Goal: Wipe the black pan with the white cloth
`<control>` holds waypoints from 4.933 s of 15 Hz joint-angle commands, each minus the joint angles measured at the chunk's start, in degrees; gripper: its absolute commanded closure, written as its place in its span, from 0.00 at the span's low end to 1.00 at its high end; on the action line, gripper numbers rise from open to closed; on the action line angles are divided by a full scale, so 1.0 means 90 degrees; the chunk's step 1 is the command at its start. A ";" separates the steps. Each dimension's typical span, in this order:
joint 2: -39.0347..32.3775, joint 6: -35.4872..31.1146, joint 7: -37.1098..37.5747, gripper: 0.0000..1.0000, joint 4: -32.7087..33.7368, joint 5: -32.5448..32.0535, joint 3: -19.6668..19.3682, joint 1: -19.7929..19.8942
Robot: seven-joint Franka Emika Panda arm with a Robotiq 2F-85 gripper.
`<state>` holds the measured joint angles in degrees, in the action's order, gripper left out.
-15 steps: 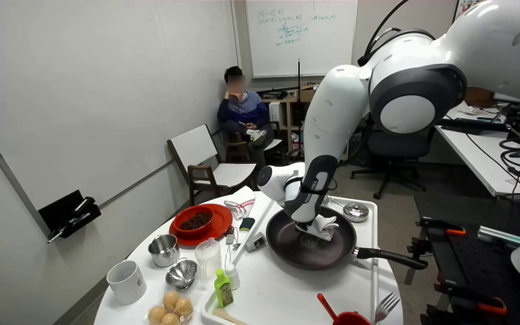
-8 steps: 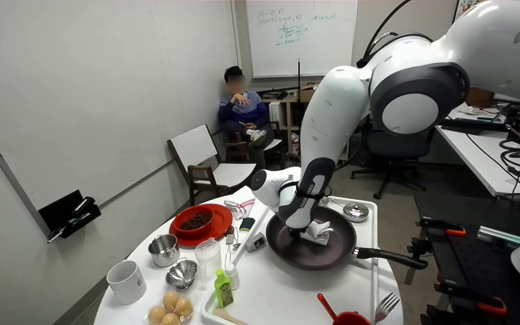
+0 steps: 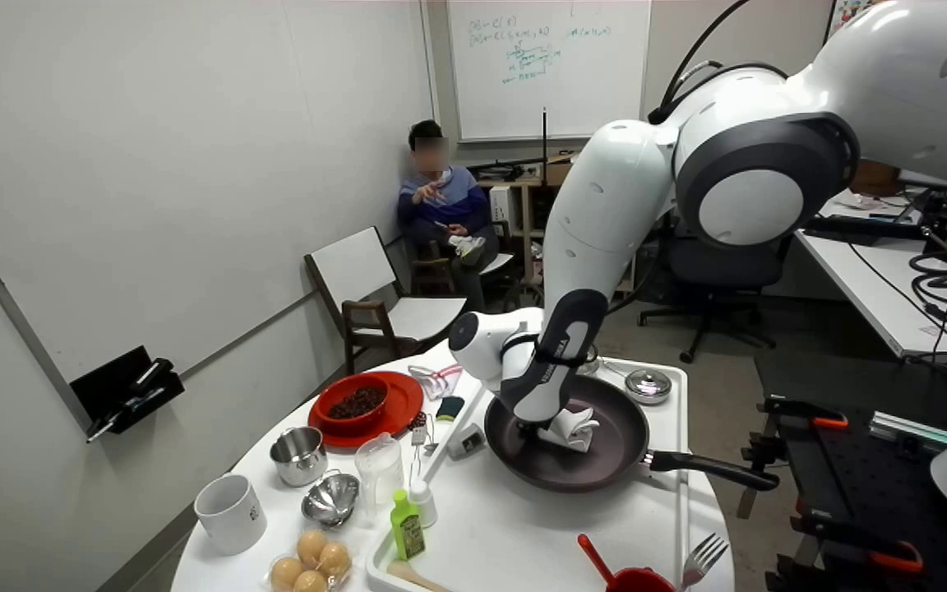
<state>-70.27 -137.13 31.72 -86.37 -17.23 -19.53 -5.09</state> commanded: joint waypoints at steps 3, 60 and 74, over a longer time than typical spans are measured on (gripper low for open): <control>-0.0147 -0.0154 -0.0045 0.96 0.0192 0.0159 0.0078 -0.0182; -0.0161 -0.0750 -0.1440 0.96 -0.0411 0.0145 -0.0254 0.0253; 0.0463 -0.2073 -0.1889 0.95 -0.1580 -0.0278 -0.0336 -0.0093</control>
<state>-68.48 -149.32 19.68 -95.83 -17.94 -23.89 -6.23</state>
